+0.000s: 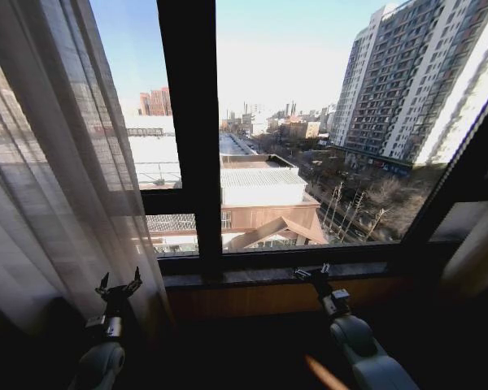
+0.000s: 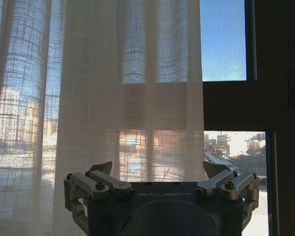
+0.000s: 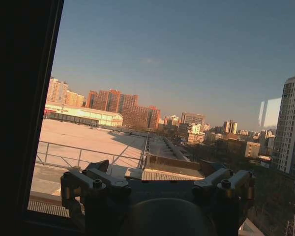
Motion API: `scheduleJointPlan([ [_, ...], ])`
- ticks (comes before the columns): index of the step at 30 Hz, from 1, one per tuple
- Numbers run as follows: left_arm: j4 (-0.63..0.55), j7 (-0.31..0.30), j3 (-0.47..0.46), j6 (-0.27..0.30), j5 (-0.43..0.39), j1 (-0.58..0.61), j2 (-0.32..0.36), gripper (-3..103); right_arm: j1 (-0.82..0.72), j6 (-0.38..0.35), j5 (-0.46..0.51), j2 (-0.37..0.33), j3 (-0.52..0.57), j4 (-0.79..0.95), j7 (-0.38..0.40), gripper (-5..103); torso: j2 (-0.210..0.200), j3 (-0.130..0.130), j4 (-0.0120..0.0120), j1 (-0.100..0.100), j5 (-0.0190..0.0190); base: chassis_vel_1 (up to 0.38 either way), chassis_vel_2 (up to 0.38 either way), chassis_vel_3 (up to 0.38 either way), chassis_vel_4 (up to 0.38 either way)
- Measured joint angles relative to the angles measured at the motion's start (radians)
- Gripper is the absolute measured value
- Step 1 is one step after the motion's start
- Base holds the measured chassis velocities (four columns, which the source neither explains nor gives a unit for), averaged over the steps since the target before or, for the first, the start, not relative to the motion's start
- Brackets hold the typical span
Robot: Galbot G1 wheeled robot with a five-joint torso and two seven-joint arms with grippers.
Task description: Open the curtains by pulling them apart, changing their state from closed to fully open.
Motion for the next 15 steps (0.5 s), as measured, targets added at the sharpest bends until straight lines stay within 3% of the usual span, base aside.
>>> scheduleJointPlan([
  [15,0.000,0.000,0.000,0.000,0.000,0.000,0.000,100,0.000,0.000,0.000,0.000,0.000,0.000,0.000,100,0.000,0.000,0.0000,0.000,0.0000,0.000,0.000,0.000,0.000],
])
